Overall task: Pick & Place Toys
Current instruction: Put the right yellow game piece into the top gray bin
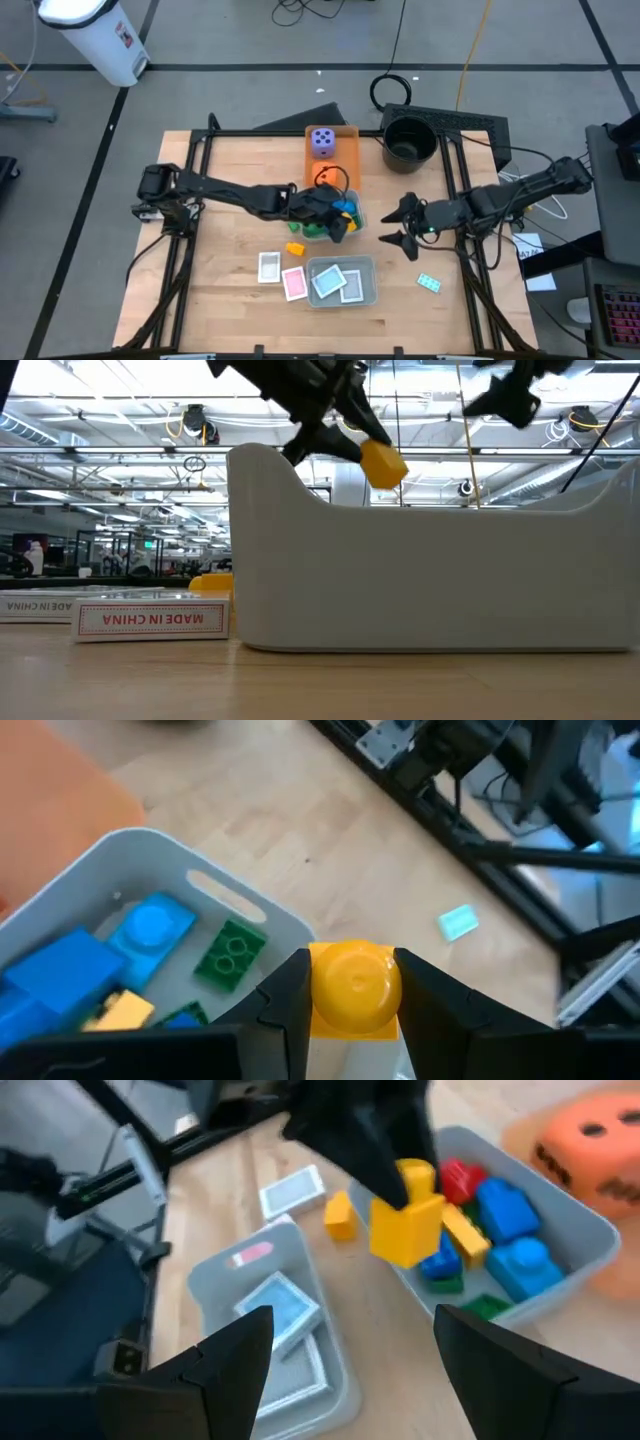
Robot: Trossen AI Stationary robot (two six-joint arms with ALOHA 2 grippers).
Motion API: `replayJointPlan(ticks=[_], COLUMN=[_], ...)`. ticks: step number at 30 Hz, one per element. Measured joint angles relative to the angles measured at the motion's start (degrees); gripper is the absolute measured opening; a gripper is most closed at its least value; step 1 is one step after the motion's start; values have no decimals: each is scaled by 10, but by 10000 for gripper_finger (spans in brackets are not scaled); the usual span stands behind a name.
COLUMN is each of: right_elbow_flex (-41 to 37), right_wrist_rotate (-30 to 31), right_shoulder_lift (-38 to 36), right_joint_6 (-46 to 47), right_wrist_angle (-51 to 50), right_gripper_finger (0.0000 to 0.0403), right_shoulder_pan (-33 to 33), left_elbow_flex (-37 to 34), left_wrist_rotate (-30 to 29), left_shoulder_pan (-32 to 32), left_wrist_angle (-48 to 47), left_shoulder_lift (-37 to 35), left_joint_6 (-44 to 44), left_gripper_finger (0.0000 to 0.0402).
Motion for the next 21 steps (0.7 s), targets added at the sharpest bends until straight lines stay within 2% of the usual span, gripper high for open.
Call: replayJointPlan(ticks=[11, 16, 21], right_elbow_flex=[-173, -208, -213], right_wrist_rotate=[7, 6, 7], right_shoulder_lift=[-49, -49, -49], right_joint_6=[118, 157, 152], right_wrist_angle=[223, 254, 256], right_gripper_finger=[266, 256, 251], right_shoulder_pan=[-4, -14, -32], left_elbow_flex=[0, 0, 0], left_wrist_rotate=[5, 31, 54], left_shoulder_pan=[21, 40, 53], left_wrist_angle=[1, 3, 11], left_shoulder_lift=[34, 50, 64], left_joint_6=[144, 179, 197], left_gripper_finger=[113, 118, 113])
